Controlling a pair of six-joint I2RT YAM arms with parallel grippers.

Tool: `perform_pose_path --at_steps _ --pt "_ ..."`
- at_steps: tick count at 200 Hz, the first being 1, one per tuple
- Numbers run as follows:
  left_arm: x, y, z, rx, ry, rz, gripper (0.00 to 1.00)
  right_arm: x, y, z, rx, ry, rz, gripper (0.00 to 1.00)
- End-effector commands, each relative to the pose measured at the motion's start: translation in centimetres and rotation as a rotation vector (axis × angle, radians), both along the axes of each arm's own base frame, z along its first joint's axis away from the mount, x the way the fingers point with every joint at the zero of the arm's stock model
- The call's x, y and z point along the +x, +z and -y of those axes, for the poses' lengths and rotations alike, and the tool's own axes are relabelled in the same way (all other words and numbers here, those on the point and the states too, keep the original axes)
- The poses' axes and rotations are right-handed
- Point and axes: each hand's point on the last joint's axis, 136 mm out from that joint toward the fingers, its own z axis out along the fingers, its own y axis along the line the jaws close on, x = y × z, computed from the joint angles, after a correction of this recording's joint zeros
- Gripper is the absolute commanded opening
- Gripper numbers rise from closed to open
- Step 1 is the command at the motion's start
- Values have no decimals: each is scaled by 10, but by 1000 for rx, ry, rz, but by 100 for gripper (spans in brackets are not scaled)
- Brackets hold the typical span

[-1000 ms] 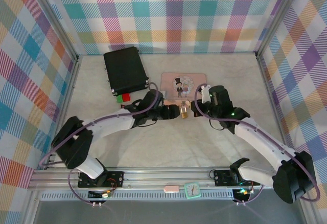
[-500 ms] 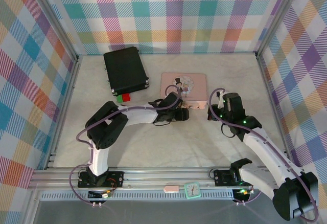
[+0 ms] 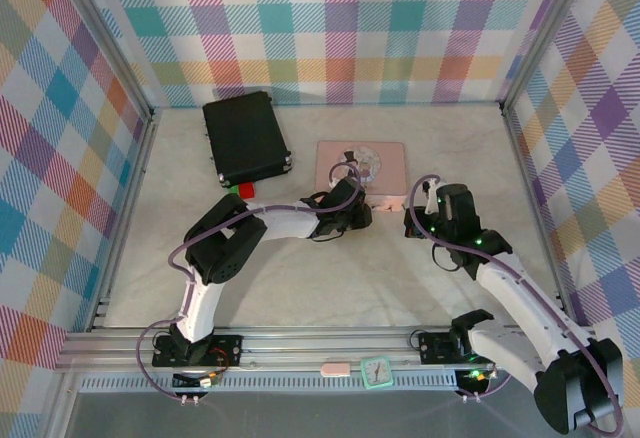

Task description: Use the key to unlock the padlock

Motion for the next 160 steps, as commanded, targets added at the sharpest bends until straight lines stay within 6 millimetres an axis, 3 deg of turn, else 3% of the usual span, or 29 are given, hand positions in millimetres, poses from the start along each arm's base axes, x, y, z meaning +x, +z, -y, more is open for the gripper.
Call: perform_pose_path --at_steps 1,27,71,124,160 --pt "-4 -14 4 1 -9 -19 26 2 7 -1 35 -7 24 0" --pt "-6 -4 5 -38 -8 -27 17 -1 2 -3 48 1 2 0" --pt "-4 27 5 -197 21 -65 0 -6 -28 -24 150 75 -102 0" --pt "8 81 12 -515 30 -107 0 -9 -46 -54 403 208 -173 0" --pt "8 111 11 -596 22 -87 0 -10 -46 -62 500 271 -172 0"
